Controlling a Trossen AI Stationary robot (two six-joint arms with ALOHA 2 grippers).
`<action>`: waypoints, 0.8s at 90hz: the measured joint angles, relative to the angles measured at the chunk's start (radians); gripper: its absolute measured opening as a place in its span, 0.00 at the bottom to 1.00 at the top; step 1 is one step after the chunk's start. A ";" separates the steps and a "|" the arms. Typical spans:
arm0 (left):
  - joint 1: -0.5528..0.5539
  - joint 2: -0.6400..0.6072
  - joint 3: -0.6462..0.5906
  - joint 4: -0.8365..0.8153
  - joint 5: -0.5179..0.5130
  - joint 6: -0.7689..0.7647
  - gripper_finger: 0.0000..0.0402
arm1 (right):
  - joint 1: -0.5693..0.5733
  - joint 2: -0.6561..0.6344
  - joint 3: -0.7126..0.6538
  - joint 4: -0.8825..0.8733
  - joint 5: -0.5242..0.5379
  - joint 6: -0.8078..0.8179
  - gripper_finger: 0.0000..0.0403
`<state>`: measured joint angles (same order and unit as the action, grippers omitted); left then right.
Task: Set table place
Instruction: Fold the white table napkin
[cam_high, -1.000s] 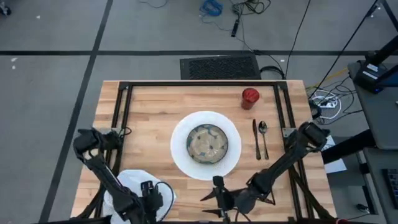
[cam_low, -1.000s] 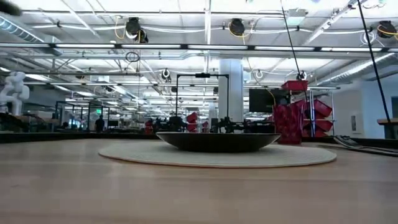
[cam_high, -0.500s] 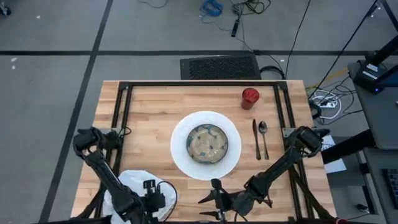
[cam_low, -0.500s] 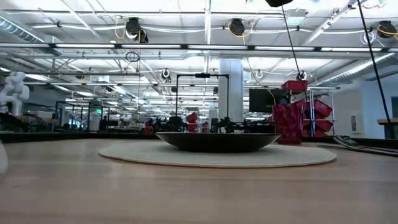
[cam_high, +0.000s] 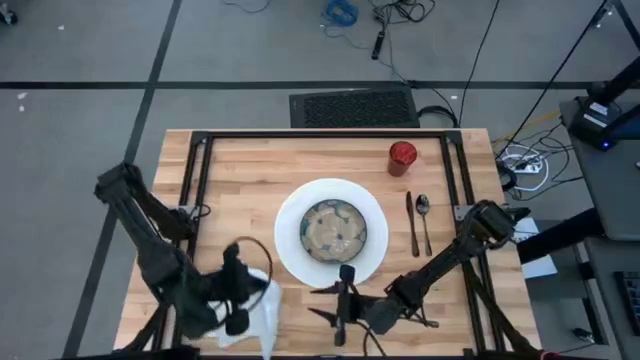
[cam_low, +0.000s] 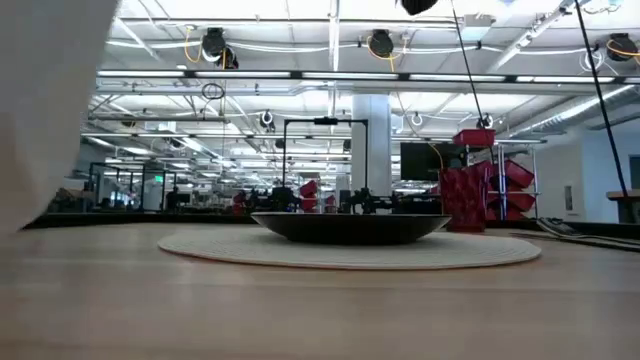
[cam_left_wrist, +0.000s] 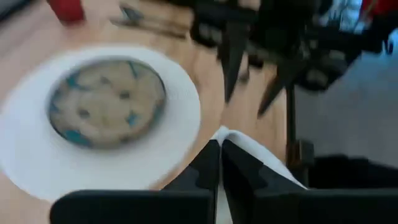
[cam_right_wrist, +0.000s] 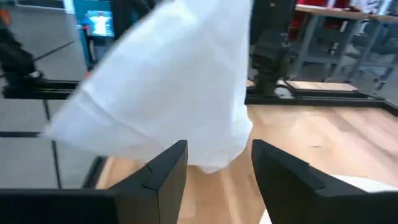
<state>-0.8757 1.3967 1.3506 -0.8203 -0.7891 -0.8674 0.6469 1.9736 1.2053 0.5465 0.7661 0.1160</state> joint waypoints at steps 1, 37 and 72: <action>0.002 -0.007 0.000 0.000 -0.004 0.009 0.00 | -0.002 0.000 0.000 0.002 -0.001 0.000 0.41; 0.183 -0.117 0.000 0.000 -0.171 0.226 0.00 | -0.051 -0.009 0.000 0.011 0.174 -0.170 0.41; 0.374 -0.119 -0.001 0.014 -0.185 0.398 0.00 | -0.089 -0.076 0.000 -0.004 0.263 -0.318 0.41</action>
<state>-0.5019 1.2780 1.3499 -0.8059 -0.9740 -0.4693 0.5578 1.8976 1.2053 0.5424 1.0290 -0.2019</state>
